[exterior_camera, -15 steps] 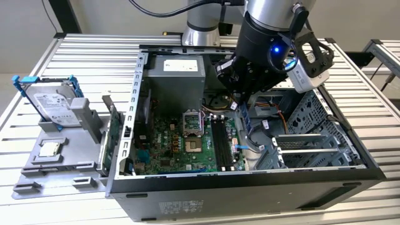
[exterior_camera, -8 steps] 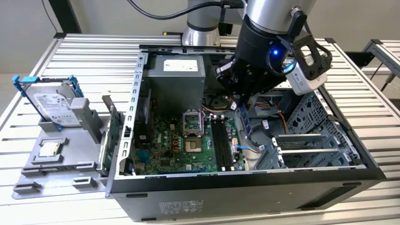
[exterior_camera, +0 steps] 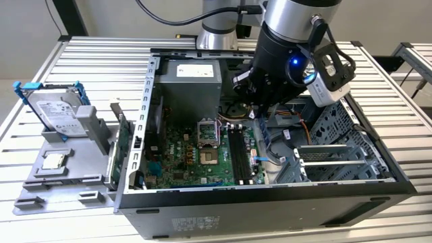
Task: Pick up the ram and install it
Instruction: 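Insert the ram into the slot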
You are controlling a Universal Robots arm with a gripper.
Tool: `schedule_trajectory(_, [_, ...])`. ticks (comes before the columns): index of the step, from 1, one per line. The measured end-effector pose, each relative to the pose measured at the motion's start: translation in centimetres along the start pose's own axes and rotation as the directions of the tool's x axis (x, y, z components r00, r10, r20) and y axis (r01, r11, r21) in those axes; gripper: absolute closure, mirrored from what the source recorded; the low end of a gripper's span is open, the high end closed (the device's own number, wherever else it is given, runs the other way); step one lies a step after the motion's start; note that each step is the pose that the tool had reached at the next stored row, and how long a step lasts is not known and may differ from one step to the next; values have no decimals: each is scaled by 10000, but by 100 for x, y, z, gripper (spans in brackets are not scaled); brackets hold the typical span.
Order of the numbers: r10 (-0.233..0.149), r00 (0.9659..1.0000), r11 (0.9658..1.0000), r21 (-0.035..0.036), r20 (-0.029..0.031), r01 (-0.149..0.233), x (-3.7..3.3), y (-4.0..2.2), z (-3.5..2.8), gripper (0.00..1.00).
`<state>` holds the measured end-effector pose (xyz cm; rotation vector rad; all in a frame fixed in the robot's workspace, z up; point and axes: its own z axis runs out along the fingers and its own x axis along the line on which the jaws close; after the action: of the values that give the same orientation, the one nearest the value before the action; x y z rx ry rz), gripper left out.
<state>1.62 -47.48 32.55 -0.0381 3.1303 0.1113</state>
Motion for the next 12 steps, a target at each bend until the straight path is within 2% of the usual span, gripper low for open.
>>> schedule_trajectory(4, [0, 10000, 10000, 0, 0, 0, 0, -1, 36, 100])
schedule_trajectory(12, [0, 10000, 10000, 2, 0, 0, 0, -2, 37, 100])
